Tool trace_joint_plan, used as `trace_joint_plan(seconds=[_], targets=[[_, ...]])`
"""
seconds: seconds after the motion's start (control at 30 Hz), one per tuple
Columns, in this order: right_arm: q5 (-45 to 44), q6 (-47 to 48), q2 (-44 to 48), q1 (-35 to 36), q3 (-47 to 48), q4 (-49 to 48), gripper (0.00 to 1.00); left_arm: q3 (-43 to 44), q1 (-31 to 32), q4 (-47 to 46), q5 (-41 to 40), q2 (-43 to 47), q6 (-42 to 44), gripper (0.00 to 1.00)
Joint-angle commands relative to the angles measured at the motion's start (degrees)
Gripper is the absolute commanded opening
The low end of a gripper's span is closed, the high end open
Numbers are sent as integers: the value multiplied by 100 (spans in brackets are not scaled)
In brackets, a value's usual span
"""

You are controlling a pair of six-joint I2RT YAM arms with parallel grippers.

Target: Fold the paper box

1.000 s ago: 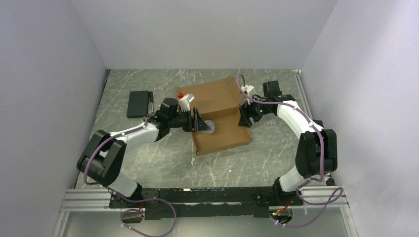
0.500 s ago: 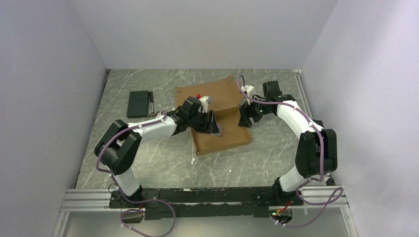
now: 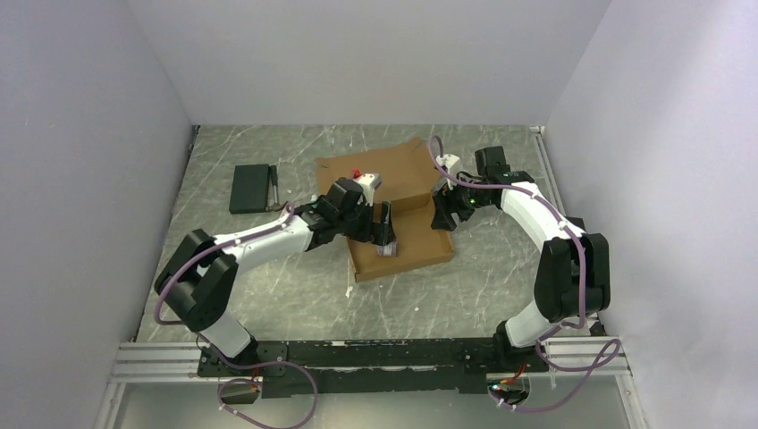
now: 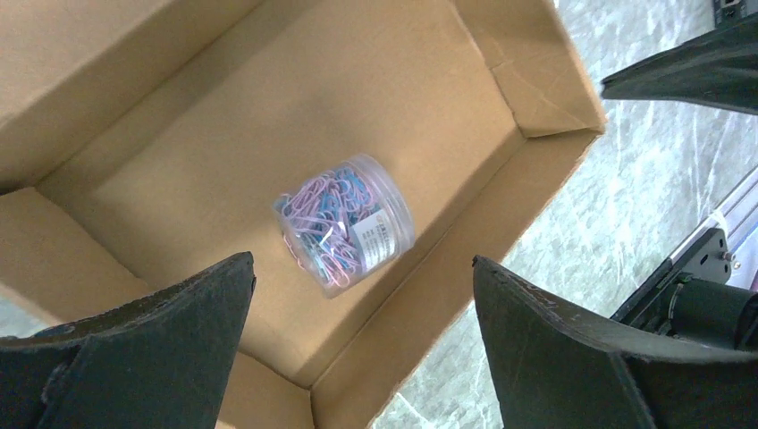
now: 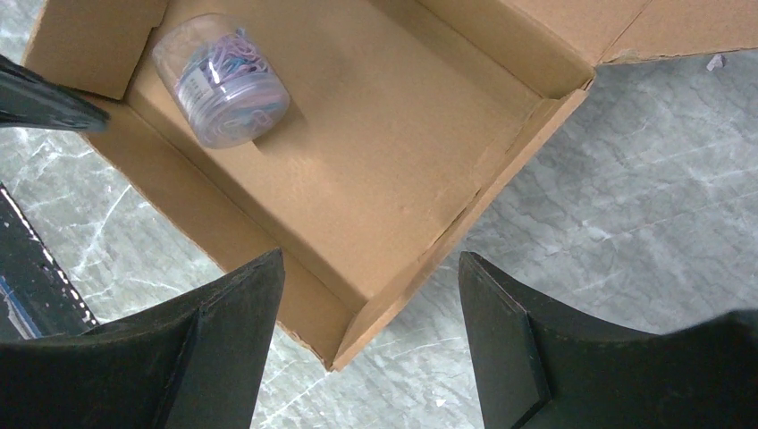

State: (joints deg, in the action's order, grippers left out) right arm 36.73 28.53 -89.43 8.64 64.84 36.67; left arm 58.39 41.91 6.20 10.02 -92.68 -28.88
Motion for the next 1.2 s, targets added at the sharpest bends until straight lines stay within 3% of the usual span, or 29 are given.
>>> trace_joint_plan(seconds=[0.0,0.5,0.9,1.17], targets=[[203,125,20,-34,176,-10,75,-84,15,-192,-323,446,174,96],[197,126,48,-35,187,-1,75,-921,-98,449,-2554,1856,194,100],[170,118,21,-30,178,-17,75,-1856,-1043,106,-2406,2368,-414,99],[168,121,1,-29,174,-19,75,-1417,-1202,1015,-3284,1766,-1235,99]])
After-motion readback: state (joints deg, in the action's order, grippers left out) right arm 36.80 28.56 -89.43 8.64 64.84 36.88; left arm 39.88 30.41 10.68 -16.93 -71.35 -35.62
